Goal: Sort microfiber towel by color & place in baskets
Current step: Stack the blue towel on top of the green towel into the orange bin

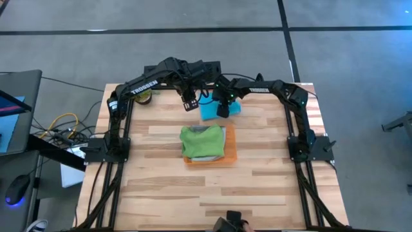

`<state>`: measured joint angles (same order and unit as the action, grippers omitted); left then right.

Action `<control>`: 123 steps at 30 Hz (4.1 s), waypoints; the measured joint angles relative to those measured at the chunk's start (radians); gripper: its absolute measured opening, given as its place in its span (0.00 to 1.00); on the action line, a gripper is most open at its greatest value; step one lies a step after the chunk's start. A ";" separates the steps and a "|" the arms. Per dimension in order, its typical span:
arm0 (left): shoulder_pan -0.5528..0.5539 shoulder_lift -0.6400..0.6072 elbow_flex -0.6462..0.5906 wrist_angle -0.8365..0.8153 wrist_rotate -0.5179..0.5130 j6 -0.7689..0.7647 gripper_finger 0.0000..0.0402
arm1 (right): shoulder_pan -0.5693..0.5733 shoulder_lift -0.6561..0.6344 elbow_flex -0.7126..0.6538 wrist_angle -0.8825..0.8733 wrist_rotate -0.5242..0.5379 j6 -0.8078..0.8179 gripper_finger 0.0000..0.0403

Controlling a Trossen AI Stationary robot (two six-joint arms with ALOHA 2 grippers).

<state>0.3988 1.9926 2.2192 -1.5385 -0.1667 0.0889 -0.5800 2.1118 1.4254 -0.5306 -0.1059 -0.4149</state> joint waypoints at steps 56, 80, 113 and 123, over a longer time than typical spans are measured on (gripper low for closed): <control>0.001 -0.052 -0.001 -0.032 -0.022 -0.029 0.25 | -0.005 -0.029 0.410 -0.440 0.041 0.100 0.01; -0.032 -0.330 0.000 -0.033 -0.043 -0.118 0.25 | 0.276 -0.033 0.802 -0.805 0.058 0.394 0.01; -0.040 -0.444 0.000 -0.033 -0.028 0.030 0.25 | 0.566 -0.029 0.559 -0.591 0.053 0.566 0.25; -0.040 -0.444 0.000 -0.033 -0.028 0.029 0.25 | 0.560 -0.029 0.575 -0.658 0.035 0.577 0.55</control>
<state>0.3592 1.5486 2.2196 -1.5711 -0.1944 0.1181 -0.0201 2.0830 2.0007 -1.1888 -0.0707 0.1620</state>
